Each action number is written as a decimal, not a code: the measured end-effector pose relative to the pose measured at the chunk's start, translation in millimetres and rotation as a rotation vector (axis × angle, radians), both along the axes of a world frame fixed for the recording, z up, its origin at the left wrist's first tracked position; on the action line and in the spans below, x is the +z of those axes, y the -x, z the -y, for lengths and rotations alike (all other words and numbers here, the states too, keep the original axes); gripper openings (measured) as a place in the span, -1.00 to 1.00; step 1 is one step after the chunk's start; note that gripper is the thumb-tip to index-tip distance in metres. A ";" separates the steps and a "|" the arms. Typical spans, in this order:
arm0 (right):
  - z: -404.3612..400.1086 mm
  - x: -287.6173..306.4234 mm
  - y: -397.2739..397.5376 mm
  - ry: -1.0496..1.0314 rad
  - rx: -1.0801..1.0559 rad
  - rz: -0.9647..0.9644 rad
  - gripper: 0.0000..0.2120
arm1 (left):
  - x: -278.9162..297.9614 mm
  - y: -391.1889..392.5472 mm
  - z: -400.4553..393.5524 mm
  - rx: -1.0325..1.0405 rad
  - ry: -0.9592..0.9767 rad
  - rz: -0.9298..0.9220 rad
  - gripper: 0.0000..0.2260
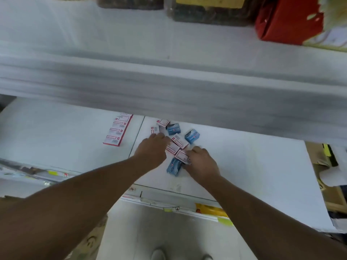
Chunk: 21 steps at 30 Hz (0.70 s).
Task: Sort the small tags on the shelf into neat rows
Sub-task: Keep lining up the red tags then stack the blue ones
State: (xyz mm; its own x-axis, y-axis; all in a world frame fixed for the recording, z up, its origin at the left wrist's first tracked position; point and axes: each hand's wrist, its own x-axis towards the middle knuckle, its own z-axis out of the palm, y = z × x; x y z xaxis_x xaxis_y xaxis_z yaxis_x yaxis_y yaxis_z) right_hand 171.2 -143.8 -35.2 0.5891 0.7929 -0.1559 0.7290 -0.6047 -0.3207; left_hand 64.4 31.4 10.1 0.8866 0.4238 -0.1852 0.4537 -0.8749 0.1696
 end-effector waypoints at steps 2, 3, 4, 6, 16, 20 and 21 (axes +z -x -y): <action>1.6 -1.5 0.5 -0.007 -0.007 0.014 -0.58 | -7.2 -10.7 -7.0 -0.073 0.023 -0.018 -0.60; 3.0 -1.2 -0.1 -0.008 -0.009 0.016 -0.60 | -9.9 -14.1 -9.2 -0.104 0.051 -0.025 -0.60; 5.3 0.0 -1.1 -0.003 -0.015 0.012 -0.61 | -13.0 -16.0 -10.2 -0.122 0.070 -0.021 -0.59; 11.7 1.9 -4.1 0.019 -0.034 -0.006 -0.62 | -18.3 -17.4 -11.0 -0.132 0.007 0.006 -0.58; 35.2 -0.8 -4.8 0.051 -0.017 0.000 -0.59 | -28.4 -1.9 -1.1 -0.067 0.000 0.024 -0.71; 37.9 10.7 -2.4 0.048 -0.023 -0.036 -0.65 | -13.5 16.3 -0.7 -0.036 -0.015 -0.002 -0.72; 39.9 16.3 -0.9 0.049 -0.026 -0.044 -0.66 | -6.4 21.4 -0.1 -0.032 -0.024 -0.005 -0.73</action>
